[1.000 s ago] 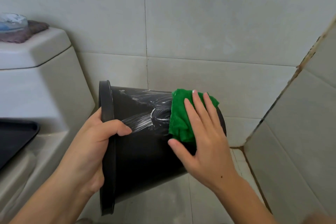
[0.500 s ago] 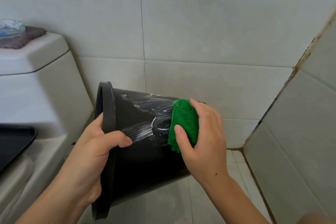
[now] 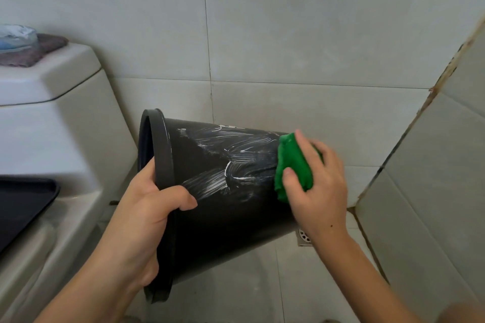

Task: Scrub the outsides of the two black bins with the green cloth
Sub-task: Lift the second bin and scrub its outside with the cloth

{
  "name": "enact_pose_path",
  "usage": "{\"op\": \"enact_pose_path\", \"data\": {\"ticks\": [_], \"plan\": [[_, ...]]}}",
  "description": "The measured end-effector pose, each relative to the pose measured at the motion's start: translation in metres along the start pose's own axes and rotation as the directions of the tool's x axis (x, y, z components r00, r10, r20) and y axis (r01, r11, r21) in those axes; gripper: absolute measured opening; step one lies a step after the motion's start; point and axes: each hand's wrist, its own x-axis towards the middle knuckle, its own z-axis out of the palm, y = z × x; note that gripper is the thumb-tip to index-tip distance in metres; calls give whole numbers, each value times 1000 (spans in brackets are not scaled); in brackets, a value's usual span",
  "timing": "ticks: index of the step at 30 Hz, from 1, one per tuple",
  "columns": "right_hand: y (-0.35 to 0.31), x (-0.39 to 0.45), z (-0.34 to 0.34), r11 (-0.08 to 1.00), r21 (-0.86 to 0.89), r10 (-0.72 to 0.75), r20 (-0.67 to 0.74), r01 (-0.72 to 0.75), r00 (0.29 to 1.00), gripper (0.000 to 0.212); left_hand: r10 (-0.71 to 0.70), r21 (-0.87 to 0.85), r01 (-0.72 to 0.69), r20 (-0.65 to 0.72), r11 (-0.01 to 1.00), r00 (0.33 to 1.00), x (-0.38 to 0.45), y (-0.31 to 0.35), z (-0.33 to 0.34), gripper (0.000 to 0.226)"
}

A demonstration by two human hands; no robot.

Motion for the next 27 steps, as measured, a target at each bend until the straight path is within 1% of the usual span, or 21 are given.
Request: {"op": "enact_pose_path", "data": {"ticks": [1,3,6,8,11,13,15,17,18,19,21,23,25,27], "plan": [[2,3,-1,1000,11,9,-14,-9,1000,59,3,-3,-3,2,1000,1000,0,0,0,45],[-4,4,0,999,19,-35,-37,36,999,57,15,10,-15,17,1000,1000,-1,-2,3,46],[-27,-8,7,982,45,-180,-39,181,983,53,44,36,-46,55,998,998,-1,-7,9,51],[-41,-18,11,955,64,-287,-30,288,957,52,60,43,-63,66,997,996,-1,-9,10,54],[-38,-19,9,915,32,-400,-66,403,914,51,54,42,-55,32,998,998,-2,-8,8,51],[-20,-13,5,926,3,-374,-102,376,922,49,50,63,-51,7,997,999,-3,-6,4,48],[3,-7,-1,970,-11,-240,-141,241,960,46,82,79,-81,-12,994,997,-4,-2,-1,49],[17,-4,-3,995,27,-88,-180,95,980,45,115,85,-113,-22,990,993,-6,2,-3,50],[19,-4,-3,997,46,-58,-203,68,978,45,126,86,-123,-20,989,992,-7,2,-4,50],[17,-4,-2,995,54,-64,-226,78,972,43,129,75,-128,-12,989,992,-8,3,-3,50],[5,-5,1,984,58,-150,-257,170,955,41,116,54,-115,-5,992,993,-7,0,-1,52],[-13,-11,4,950,60,-284,-249,308,926,40,99,56,-99,2,993,995,-6,-5,2,55],[-31,-21,5,894,66,-418,-233,443,878,39,92,55,-91,2,994,996,-5,-7,5,54],[-37,-23,4,847,42,-509,-225,530,831,41,96,39,-96,2,995,995,-5,-7,5,53]]}}
